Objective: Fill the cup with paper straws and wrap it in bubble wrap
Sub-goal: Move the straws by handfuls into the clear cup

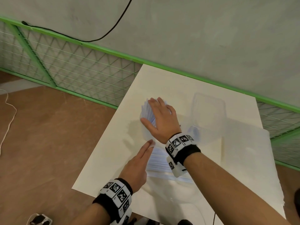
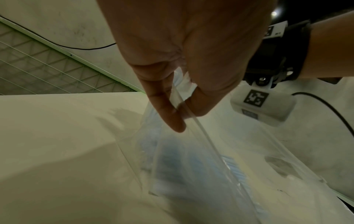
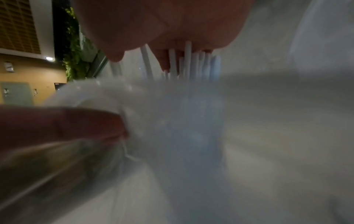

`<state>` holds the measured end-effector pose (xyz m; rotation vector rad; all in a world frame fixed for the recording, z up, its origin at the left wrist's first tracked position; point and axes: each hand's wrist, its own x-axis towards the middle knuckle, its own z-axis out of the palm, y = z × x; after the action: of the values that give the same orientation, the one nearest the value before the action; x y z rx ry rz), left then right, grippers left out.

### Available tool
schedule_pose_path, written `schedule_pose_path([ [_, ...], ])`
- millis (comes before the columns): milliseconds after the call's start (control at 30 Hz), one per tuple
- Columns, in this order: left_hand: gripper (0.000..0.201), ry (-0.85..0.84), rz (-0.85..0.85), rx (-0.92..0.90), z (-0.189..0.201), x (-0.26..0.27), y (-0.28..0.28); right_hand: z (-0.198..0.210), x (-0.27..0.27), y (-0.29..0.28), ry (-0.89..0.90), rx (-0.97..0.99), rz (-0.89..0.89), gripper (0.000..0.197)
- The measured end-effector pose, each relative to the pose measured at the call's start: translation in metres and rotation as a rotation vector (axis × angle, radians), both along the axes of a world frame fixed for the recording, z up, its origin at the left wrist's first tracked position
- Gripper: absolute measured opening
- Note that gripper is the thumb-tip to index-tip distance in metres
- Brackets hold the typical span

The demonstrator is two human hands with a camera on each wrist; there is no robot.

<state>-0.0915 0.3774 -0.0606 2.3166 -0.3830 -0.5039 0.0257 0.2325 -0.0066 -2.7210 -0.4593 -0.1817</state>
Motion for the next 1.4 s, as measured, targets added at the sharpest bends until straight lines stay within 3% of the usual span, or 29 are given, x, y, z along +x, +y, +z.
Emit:
schedule_pose_path([
  [233, 0.104, -0.008, -0.008, -0.001, -0.002, -0.001, 0.003, -0.001, 0.025, 0.009, 0.051, -0.127, -0.194, 0.092],
  [600, 0.106, -0.028, -0.013, 0.031, -0.006, 0.0, 0.008, 0.001, 0.052, 0.014, 0.041, -0.016, -0.023, 0.048],
  [733, 0.106, -0.029, -0.013, 0.019, -0.007, 0.0, 0.009, -0.002, 0.053, 0.007, 0.019, 0.17, -0.016, 0.039],
  [800, 0.106, -0.028, -0.009, 0.023, -0.008, 0.001, 0.009, -0.001, 0.052, 0.005, -0.012, 0.156, 0.001, 0.034],
  [900, 0.105, -0.024, -0.005, 0.026, -0.008, 0.001, 0.009, -0.002, 0.048, 0.003, 0.01, -0.014, 0.013, 0.036],
  [1033, 0.106, -0.024, -0.014, 0.042, -0.01, -0.001, 0.009, -0.001, 0.049, 0.003, 0.005, -0.065, -0.098, 0.036],
  [1167, 0.106, -0.016, -0.017, 0.061, -0.011, -0.002, 0.01, -0.001, 0.05, 0.007, -0.044, 0.022, -0.113, 0.012],
  [1300, 0.105, -0.009, -0.02, 0.068, -0.011, -0.002, 0.011, 0.003, 0.056, 0.006, -0.034, 0.186, -0.096, 0.018],
  [1400, 0.104, -0.005, -0.018, 0.067, -0.01, 0.0, 0.012, 0.005, 0.062, -0.001, -0.002, 0.111, -0.078, 0.022],
])
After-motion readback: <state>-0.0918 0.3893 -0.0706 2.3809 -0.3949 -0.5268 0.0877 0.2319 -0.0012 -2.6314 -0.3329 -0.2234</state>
